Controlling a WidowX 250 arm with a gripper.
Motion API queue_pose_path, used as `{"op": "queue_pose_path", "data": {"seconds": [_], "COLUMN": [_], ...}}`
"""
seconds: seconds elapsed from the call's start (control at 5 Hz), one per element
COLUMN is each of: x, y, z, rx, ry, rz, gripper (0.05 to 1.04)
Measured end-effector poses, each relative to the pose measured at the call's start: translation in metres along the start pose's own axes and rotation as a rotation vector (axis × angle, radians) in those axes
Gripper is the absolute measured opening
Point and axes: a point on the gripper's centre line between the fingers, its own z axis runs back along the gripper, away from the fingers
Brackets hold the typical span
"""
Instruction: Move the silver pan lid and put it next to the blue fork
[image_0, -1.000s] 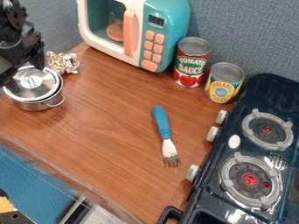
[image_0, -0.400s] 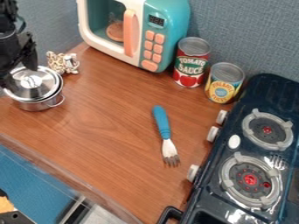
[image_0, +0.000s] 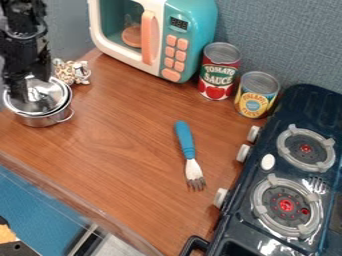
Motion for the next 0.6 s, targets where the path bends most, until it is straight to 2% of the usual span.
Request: {"op": "queue_pose_path", "data": {"seconds": [0.2, 0.4, 0.6], "x": [0.0015, -0.0034, -0.0082], "y": [-0.0005, -0.0019, -0.0039], "z": [-0.0015, -0.0013, -0.0051], "rx": [0.034, 0.047, 0.056], "ry": [-0.014, -0.017, 0.014], "rz": [0.003, -0.007, -0.025], "gripper": [0.663, 0.48, 0.786]}}
